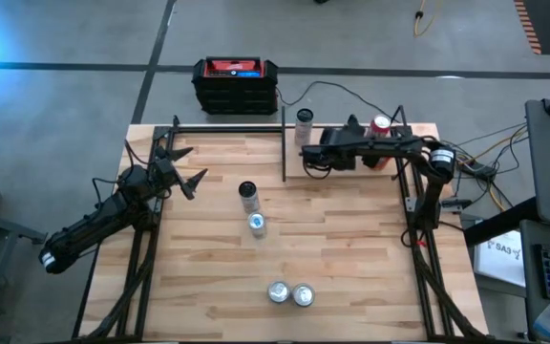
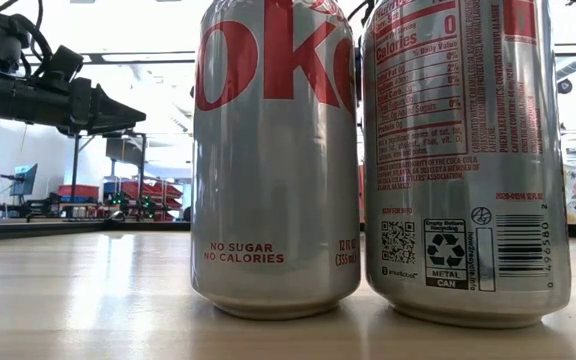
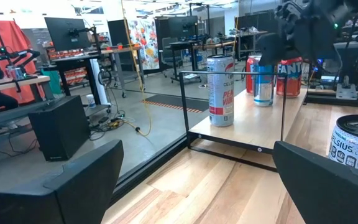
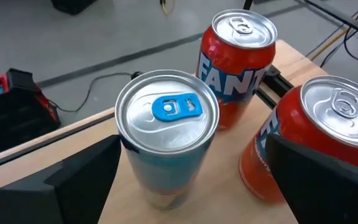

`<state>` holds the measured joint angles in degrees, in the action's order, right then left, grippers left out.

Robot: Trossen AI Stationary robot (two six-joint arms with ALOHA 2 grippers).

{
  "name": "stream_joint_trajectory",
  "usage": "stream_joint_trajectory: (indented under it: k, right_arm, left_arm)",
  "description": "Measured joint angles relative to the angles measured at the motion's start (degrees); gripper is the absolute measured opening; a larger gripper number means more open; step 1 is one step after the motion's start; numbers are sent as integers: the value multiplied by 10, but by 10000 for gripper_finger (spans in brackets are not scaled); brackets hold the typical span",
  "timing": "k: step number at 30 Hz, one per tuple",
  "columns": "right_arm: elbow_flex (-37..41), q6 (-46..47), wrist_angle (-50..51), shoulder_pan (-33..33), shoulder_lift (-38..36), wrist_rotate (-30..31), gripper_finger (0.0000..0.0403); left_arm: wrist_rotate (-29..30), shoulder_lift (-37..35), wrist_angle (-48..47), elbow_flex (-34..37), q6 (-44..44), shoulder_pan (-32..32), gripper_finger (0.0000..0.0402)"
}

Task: Place canned beverage on shelf
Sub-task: Put the right blue soda can on the shelf

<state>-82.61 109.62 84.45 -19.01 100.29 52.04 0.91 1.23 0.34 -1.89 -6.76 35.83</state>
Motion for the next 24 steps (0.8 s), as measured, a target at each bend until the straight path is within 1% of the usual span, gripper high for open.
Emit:
stream_joint_trajectory:
  k: [5,14,18,24]
  right_arm:
    - [33,14,-17,9,0,40,384]
    - [105,5,-103,17,1,103,384]
    - [120,-15,-122,19,1,136,384]
    - [134,-44,-162,18,1,157,384]
  left_arm:
    - [0,0,0,0,0,0,398]
    - [0,0,0,0,0,0,398]
    - [0,0,0,0,0,0,398]
    - [0,0,0,0,0,0,398]
